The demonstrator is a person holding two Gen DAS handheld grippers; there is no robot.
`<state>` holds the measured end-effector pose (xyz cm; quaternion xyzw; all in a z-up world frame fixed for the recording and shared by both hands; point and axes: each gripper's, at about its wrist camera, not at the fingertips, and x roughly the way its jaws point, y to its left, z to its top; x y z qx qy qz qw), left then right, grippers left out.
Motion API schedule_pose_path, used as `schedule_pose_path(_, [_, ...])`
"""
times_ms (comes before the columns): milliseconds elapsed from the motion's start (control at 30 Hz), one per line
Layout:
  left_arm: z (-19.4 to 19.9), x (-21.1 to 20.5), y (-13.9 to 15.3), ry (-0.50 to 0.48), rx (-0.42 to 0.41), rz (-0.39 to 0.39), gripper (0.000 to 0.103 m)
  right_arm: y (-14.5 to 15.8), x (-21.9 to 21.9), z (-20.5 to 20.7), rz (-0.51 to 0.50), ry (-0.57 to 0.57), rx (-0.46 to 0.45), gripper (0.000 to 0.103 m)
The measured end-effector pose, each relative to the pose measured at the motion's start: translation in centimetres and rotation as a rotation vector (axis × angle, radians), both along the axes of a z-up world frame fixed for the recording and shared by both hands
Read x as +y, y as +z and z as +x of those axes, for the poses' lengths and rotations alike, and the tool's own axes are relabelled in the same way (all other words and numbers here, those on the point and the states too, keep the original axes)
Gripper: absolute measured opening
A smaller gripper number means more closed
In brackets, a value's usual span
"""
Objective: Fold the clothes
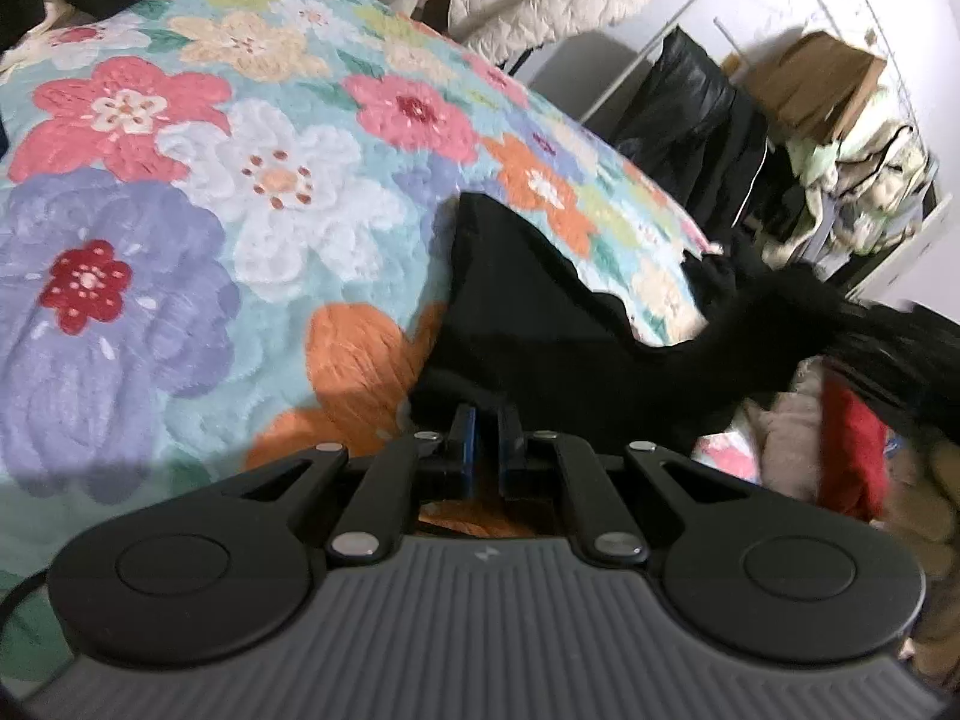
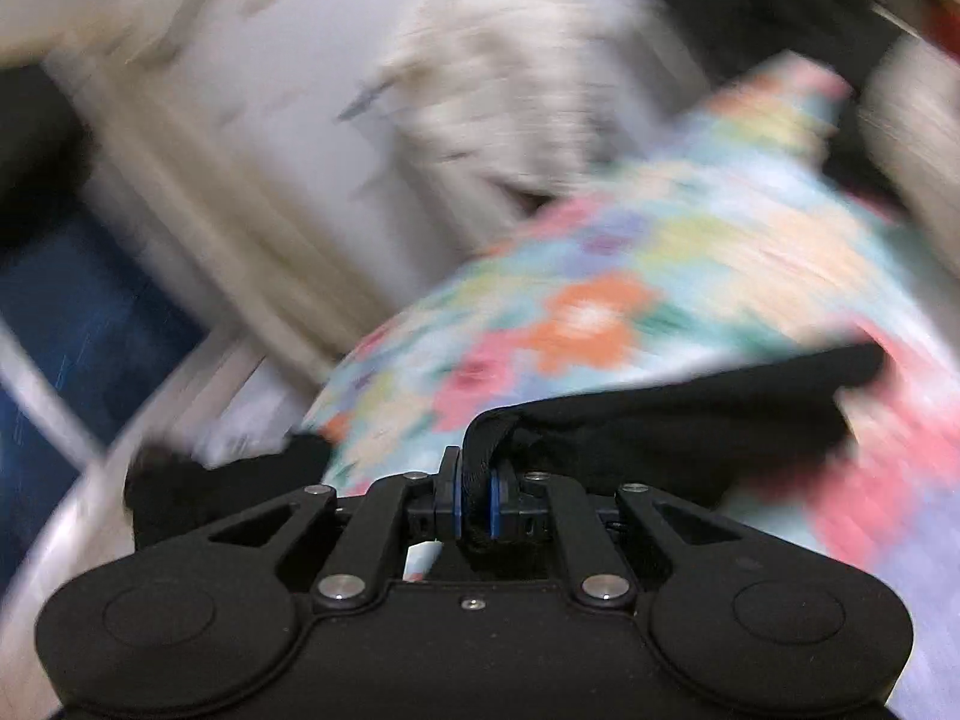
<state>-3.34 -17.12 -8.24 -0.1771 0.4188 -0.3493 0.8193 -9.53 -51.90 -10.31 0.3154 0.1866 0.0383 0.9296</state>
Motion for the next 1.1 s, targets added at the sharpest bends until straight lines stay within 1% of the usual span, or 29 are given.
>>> schedule_pose_path(33, [0.0,0.3,0.1,0.006,-0.01,0.01,0.005,0.6,1.8,2.3,-0.063,0.081,0.01,0.01])
schedule_pose_path(100, [0.0,0.8,0.3,0.008,-0.031,0.028,0.005,0.2,4.5,6.1,-0.109,0.208,0.054,0.01])
schedule_pose_path(167, [0.1,1.2,0.5,-0.007,-0.053,0.039,0.005,-1.8,6.8,9.5,-0.13,0.318,0.138,0.01])
schedule_pose_path(233, [0.1,1.0,0.6,-0.04,-0.069,0.029,0.006,-4.1,8.7,11.4,-0.177,0.393,0.2,0.01])
schedule_pose_path(267, [0.0,0.8,0.8,-0.057,-0.082,0.028,0.008,-4.9,9.2,11.6,-0.2,0.429,0.22,0.011])
schedule_pose_path(300, [0.0,0.5,0.9,-0.075,-0.096,0.027,0.011,-5.5,9.0,11.3,-0.184,0.442,0.23,0.012])
schedule_pose_path(333, [-0.1,0.2,1.1,-0.093,-0.111,0.027,0.012,-6.1,8.8,10.9,-0.166,0.454,0.24,0.017])
schedule_pose_path(400, [-0.4,-0.8,1.4,-0.131,-0.155,0.035,0.019,-7.2,8.4,10.0,-0.13,0.477,0.26,0.029])
schedule_pose_path(433, [-0.5,-1.3,1.5,-0.15,-0.178,0.04,0.021,-7.1,7.4,9.2,-0.1,0.484,0.261,0.041])
schedule_pose_path(467, [-0.6,-1.9,1.6,-0.169,-0.195,0.05,0.024,-6.9,6.5,8.3,-0.07,0.49,0.262,0.049])
schedule_pose_path(500, [-0.7,-2.6,1.6,-0.189,-0.211,0.062,0.026,-6.7,5.5,7.4,-0.039,0.496,0.263,0.052])
schedule_pose_path(533, [-0.8,-3.2,1.6,-0.208,-0.226,0.074,0.028,-6.6,4.5,6.6,-0.009,0.503,0.264,0.054])
schedule_pose_path(600, [-1.1,-4.5,1.7,-0.248,-0.257,0.097,0.035,-6.3,2.6,4.8,0.053,0.514,0.266,0.056])
schedule_pose_path(633, [-1.2,-5.1,1.7,-0.26,-0.265,0.113,0.037,-6.0,1.6,4.3,0.021,0.485,0.271,0.058])
schedule_pose_path(667, [-1.4,-5.6,1.6,-0.269,-0.271,0.13,0.044,-5.7,0.6,3.7,-0.015,0.454,0.276,0.059])
schedule_pose_path(700, [-1.5,-6.2,1.5,-0.274,-0.28,0.153,0.049,-5.8,-0.4,3.4,-0.04,0.417,0.279,0.06])
schedule_pose_path(767, [-1.4,-7.0,1.1,-0.285,-0.3,0.198,0.052,-5.9,-2.2,2.7,-0.088,0.342,0.286,0.06])
schedule_pose_path(833, [-1.3,-7.8,0.6,-0.295,-0.319,0.243,0.055,-7.0,-3.4,2.9,-0.054,0.272,0.278,0.06])
schedule_pose_path(867, [-1.3,-8.2,0.4,-0.3,-0.329,0.265,0.055,-7.9,-3.9,3.0,-0.008,0.266,0.275,0.06])
schedule_pose_path(933, [-1.1,-8.8,0.0,-0.311,-0.333,0.293,0.047,-9.8,-4.4,3.4,0.089,0.25,0.289,0.06])
schedule_pose_path(967, [-0.9,-9.0,0.0,-0.314,-0.331,0.309,0.021,-10.5,-4.5,3.6,0.125,0.236,0.29,0.06])
schedule_pose_path(1000, [-0.6,-9.0,0.1,-0.313,-0.324,0.31,0.007,-11.2,-4.6,4.1,0.154,0.214,0.282,0.06])
schedule_pose_path(1033, [-0.4,-9.0,0.3,-0.312,-0.317,0.305,0.007,-11.6,-4.8,4.4,0.182,0.186,0.272,0.06])
schedule_pose_path(1100, [0.2,-8.8,0.7,-0.309,-0.302,0.295,0.007,-11.9,-5.2,4.9,0.211,0.102,0.245,0.056])
